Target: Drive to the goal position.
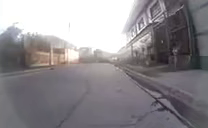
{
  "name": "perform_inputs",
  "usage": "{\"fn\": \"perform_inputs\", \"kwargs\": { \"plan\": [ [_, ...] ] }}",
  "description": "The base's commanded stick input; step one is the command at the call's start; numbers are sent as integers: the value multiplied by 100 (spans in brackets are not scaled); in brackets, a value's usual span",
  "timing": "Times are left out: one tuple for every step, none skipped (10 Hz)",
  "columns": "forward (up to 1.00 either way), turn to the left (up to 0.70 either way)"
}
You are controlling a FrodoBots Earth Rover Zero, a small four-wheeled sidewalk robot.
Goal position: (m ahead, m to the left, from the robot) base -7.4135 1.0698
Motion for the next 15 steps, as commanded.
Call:
{"fn": "perform_inputs", "kwargs": {
  "plan": [
    [100, 1],
    [100, 1],
    [100, 1],
    [100, 1],
    [100, 1],
    [100, 1],
    [100, 1],
    [100, 1],
    [100, 1],
    [100, 1],
    [100, 1],
    [100, 1],
    [100, 1],
    [100, 1],
    [100, 1]
  ]
}}
